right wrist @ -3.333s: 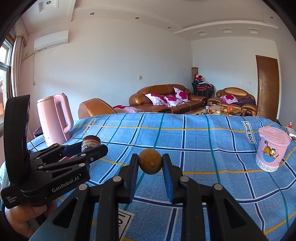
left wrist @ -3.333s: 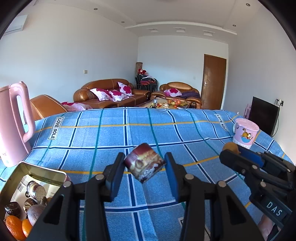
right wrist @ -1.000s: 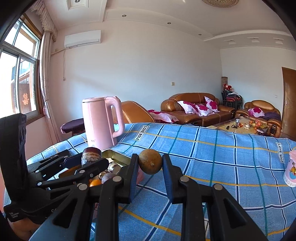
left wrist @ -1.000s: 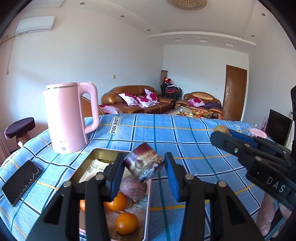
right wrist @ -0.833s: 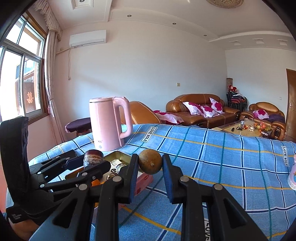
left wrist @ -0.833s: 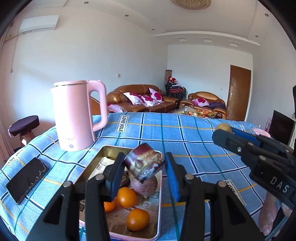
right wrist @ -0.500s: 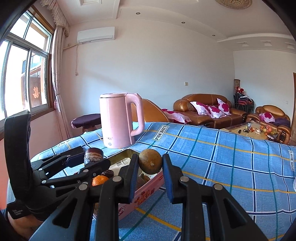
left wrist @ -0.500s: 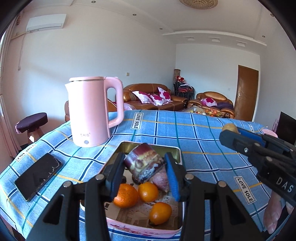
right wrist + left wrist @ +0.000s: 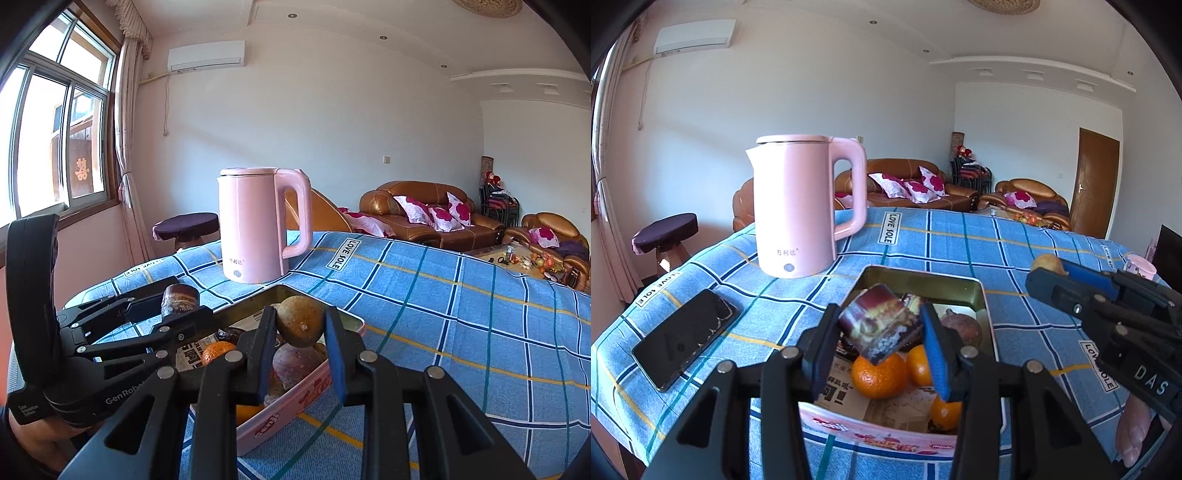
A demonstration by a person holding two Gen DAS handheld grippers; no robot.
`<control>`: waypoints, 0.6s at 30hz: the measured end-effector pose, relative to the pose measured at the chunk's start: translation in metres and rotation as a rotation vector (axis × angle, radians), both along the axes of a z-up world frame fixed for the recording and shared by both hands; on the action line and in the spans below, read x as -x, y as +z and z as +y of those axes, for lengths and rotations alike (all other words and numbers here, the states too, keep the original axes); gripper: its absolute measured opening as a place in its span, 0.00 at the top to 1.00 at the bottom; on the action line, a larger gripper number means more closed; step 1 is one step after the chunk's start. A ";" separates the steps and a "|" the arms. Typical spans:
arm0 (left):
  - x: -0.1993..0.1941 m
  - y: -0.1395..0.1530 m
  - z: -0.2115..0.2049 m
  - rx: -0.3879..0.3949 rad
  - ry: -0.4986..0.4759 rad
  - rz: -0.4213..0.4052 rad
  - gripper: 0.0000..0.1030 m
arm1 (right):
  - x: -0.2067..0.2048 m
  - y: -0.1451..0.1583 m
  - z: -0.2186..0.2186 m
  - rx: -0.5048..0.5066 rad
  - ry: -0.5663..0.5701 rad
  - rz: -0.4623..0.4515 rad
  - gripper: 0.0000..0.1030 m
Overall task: Organize fruits
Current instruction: 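Carry the wrapped cake and brown fruit with both tools over the tin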
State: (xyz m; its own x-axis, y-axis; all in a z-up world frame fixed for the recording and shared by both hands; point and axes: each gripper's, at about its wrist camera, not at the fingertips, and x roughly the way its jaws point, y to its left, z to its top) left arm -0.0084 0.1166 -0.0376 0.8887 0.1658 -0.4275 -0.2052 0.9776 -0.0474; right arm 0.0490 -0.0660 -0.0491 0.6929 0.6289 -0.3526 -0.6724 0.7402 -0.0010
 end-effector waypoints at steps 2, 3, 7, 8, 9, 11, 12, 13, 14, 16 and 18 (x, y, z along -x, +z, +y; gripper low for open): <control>0.001 -0.002 0.001 -0.001 -0.005 0.005 0.56 | -0.001 -0.003 0.005 0.007 0.004 0.006 0.73; 0.002 -0.003 0.001 -0.003 -0.006 0.007 0.56 | -0.002 -0.004 0.007 0.011 0.005 0.009 0.73; 0.002 -0.006 0.004 -0.002 -0.008 0.018 0.56 | -0.003 -0.009 0.013 0.024 0.009 0.016 0.73; 0.003 -0.007 0.005 -0.003 -0.005 0.021 0.56 | -0.004 -0.009 0.014 0.027 0.010 0.017 0.73; 0.003 -0.008 0.006 -0.002 -0.002 0.025 0.56 | -0.005 -0.010 0.016 0.030 0.011 0.021 0.73; 0.002 -0.011 0.009 0.003 -0.004 0.032 0.56 | -0.006 -0.013 0.019 0.037 0.013 0.028 0.73; 0.002 -0.012 0.010 0.003 -0.002 0.035 0.56 | -0.006 -0.014 0.020 0.041 0.014 0.031 0.73; 0.003 -0.014 0.011 0.005 -0.001 0.038 0.56 | -0.006 -0.015 0.022 0.045 0.017 0.035 0.73; 0.003 -0.015 0.012 0.008 -0.002 0.041 0.56 | -0.007 -0.016 0.025 0.050 0.019 0.039 0.73; 0.003 -0.017 0.012 0.010 -0.002 0.047 0.56 | -0.008 -0.019 0.028 0.059 0.024 0.047 0.73; 0.003 -0.018 0.012 0.011 -0.004 0.052 0.56 | -0.009 -0.022 0.032 0.069 0.027 0.054 0.73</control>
